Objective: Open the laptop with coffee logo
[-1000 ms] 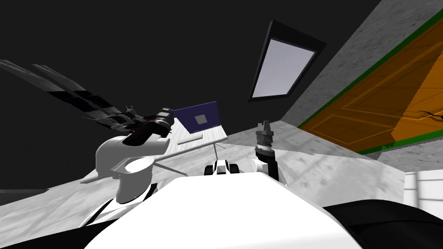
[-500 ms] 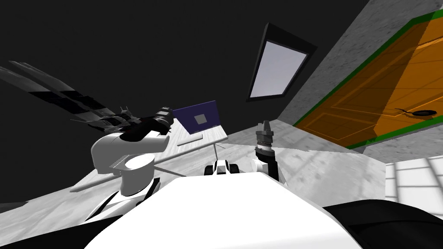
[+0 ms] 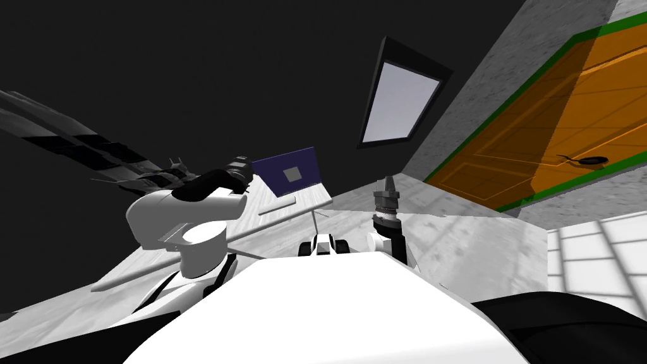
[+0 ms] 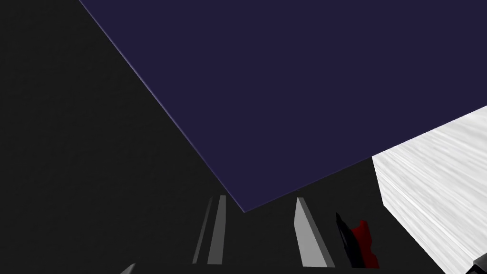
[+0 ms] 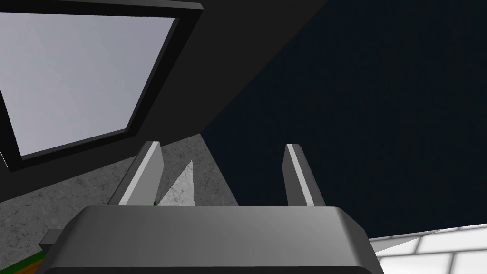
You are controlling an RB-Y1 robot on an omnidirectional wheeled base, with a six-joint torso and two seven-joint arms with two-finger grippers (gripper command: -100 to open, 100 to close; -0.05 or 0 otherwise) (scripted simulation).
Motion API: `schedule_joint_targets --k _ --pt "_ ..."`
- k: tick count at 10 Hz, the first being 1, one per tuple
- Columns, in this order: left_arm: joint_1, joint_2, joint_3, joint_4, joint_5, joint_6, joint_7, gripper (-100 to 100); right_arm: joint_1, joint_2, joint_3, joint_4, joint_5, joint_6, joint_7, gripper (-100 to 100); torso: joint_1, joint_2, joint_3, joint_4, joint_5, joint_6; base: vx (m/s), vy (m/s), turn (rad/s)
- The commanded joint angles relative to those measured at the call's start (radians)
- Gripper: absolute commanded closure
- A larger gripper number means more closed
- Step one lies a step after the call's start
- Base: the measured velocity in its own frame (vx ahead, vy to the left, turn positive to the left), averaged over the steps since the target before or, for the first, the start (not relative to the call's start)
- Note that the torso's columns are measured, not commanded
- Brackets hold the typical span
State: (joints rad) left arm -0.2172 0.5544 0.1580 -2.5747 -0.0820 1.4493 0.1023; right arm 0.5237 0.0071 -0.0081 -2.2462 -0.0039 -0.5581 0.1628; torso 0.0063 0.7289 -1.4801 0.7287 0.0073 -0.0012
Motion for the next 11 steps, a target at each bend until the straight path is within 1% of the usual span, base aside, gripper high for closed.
schedule_joint_targets --k 1,2,3,4,5,6,7,9,10,11 --pt "-0.035 -0.002 -0.002 0.007 0.013 0.064 -0.014 100 0.000 0.000 0.000 0.000 0.000 0.000 0.000 0 0.002 0.000 0.000 -0.001 0.001 -0.001 0.000 0.028 -0.147" --pt "-0.035 -0.002 -0.002 0.007 0.013 0.087 -0.014 100 0.000 0.000 0.000 0.000 0.000 0.000 0.000 0 0.002 -0.001 -0.001 0.000 -0.001 0.004 -0.018 0.044 -0.106" --pt "-0.035 -0.002 -0.002 0.007 0.013 0.114 -0.014 100 0.000 0.000 0.000 0.000 0.000 0.000 0.000 0 0.000 -0.001 -0.002 0.001 -0.001 0.003 -0.006 0.029 -0.032" --pt "-0.035 -0.002 -0.002 0.007 0.013 0.130 -0.014 100 0.000 0.000 0.000 0.000 0.000 0.000 0.000 0 0.001 0.000 0.000 0.000 0.001 -0.001 0.008 0.010 0.016" --pt "-0.083 -0.001 -0.001 0.006 0.022 0.154 -0.029 100 0.000 0.000 0.000 0.000 0.000 0.000 0.000 0 0.002 0.000 0.001 -0.002 0.002 0.000 -0.005 0.025 -0.151" --pt "-0.083 -0.001 -0.001 0.006 0.022 0.177 -0.029 100 0.000 0.000 0.000 0.000 0.000 0.000 0.000 0 0.001 -0.001 -0.001 -0.001 0.000 0.004 -0.011 0.046 -0.102" --pt "-0.083 -0.001 -0.001 0.006 0.022 0.200 -0.029 100 0.000 0.000 0.000 0.000 0.000 0.000 0.000 0 0.000 -0.002 -0.001 -0.001 0.000 0.003 0.002 0.033 -0.018" --pt "-0.083 -0.001 -0.001 0.006 0.022 0.226 -0.029 100 0.000 0.000 0.000 0.000 0.000 0.000 0.000 0 0.002 -0.001 0.000 -0.002 0.002 0.000 0.000 -0.004 0.004" --pt "-0.132 0.001 -0.001 0.006 0.030 0.257 -0.043 100 0.000 0.000 0.000 0.000 0.000 0.000 0.000 0 0.003 -0.001 0.000 -0.002 0.002 0.000 -0.017 0.028 -0.158" --pt "-0.132 0.001 -0.001 0.006 0.030 0.282 -0.043 100 0.000 0.000 0.000 0.000 0.000 0.000 0.000 0 0.002 -0.001 -0.001 -0.002 0.001 0.004 -0.019 0.054 -0.130"
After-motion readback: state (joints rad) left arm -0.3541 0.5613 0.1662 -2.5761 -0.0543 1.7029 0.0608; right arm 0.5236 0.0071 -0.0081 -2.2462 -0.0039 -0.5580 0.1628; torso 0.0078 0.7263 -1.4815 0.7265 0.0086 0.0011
